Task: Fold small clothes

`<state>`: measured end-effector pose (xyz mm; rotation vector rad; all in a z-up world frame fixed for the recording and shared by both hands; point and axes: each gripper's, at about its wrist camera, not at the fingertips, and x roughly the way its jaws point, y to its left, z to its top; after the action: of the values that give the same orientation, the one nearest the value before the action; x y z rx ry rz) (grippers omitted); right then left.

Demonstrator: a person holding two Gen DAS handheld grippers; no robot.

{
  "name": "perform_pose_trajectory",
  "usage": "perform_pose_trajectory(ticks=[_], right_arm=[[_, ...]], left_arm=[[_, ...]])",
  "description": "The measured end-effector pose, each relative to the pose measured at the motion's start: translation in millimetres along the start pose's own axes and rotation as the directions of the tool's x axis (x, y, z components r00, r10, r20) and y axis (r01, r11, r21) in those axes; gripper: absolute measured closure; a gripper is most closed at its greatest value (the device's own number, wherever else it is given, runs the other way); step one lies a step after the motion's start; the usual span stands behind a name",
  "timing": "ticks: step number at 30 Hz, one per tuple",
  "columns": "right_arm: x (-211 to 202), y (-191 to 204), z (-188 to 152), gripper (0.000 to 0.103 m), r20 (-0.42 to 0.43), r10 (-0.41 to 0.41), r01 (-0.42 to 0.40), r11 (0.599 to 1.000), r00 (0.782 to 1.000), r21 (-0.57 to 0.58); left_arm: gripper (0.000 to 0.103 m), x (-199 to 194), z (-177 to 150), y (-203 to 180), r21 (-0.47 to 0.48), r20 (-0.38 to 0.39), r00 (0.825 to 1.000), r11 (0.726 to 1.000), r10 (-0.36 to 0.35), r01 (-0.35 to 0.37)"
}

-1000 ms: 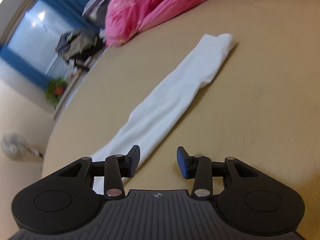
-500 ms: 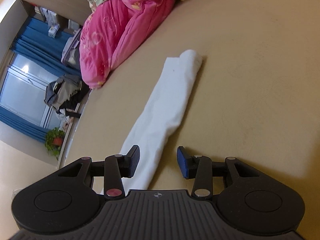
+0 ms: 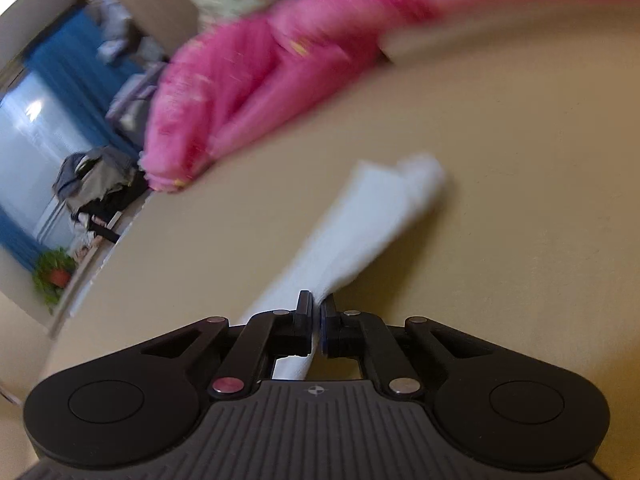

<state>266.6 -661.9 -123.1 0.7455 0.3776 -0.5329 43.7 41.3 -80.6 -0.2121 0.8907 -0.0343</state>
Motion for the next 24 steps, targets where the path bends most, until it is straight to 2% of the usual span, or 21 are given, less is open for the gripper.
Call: perform_pose_trajectory(ticks=[2,5,6,8,10,12,13,14,15,16,17,18,19,21,22,24], right_arm=[[-14,40,-2,0.100,0.051,0.020,-0.015,0.996,0.998,-0.091],[-44,122,-31,0.100,0.083,0.139,-0.113,0.958,0.987,-0.264],[-57,151,-47,0.100,0.075,0.194,-0.161,0.934,0.978,-0.318],[-91,216,-93,0.100,0.016,0.337,-0.296,0.849,0.941,-0.437],[-130,271,-150,0.100,-0.105,0.471,-0.449,0.717,0.876,-0.533],[-164,313,-214,0.099,-0.292,0.560,-0.611,0.548,0.775,-0.571],[-176,329,-250,0.099,-0.422,0.561,-0.692,0.462,0.712,-0.555],[-185,339,-287,0.099,-0.544,0.526,-0.754,0.394,0.654,-0.525],[-191,342,-319,0.099,-0.635,0.473,-0.792,0.352,0.611,-0.499],[-196,342,-343,0.099,-0.701,0.412,-0.812,0.324,0.583,-0.485],[-202,340,-364,0.099,-0.748,0.346,-0.823,0.295,0.566,-0.486],[-208,335,-375,0.099,-0.764,0.310,-0.823,0.277,0.566,-0.496],[-213,329,-376,0.097,-0.767,0.292,-0.818,0.276,0.572,-0.505],[-216,313,-358,0.086,-0.761,0.283,-0.805,0.325,0.584,-0.497],[-216,305,-340,0.085,-0.754,0.276,-0.792,0.356,0.596,-0.495],[-226,278,-301,0.084,-0.732,0.274,-0.767,0.392,0.624,-0.508]], left_arm=[[0.025,-2,1,3,-0.004,0.005,1.000,1.000,0.007,-0.007],[0.025,-6,3,7,-0.031,0.003,1.000,1.000,0.000,0.000],[0.025,-9,5,9,-0.041,0.008,1.000,0.999,-0.006,0.006],[0.025,-15,7,10,-0.047,0.029,1.000,0.999,-0.008,0.009],[0.025,-21,9,11,-0.043,0.051,0.999,0.999,0.002,0.000],[0.025,-25,11,15,-0.053,0.061,0.998,0.999,0.012,-0.009],[0.025,-26,12,17,-0.063,0.061,0.998,0.998,0.012,-0.008],[0.025,-28,13,20,-0.076,0.061,0.998,0.997,0.011,-0.006],[0.025,-30,14,22,-0.086,0.062,0.998,0.996,0.009,-0.003],[0.025,-31,15,24,-0.093,0.063,0.998,0.996,0.007,-0.002],[0.025,-33,15,26,-0.100,0.065,0.998,0.995,0.008,-0.001],[0.025,-35,17,28,-0.108,0.069,0.998,0.994,0.008,0.000],[0.025,-38,18,30,-0.116,0.076,0.997,0.993,0.007,0.002],[0.025,-43,24,34,-0.134,0.090,0.996,0.991,-0.012,0.024],[0.026,-45,28,37,-0.140,0.090,0.996,0.989,-0.028,0.041],[0.029,-44,41,44,-0.160,0.079,0.994,0.984,-0.069,0.082]])
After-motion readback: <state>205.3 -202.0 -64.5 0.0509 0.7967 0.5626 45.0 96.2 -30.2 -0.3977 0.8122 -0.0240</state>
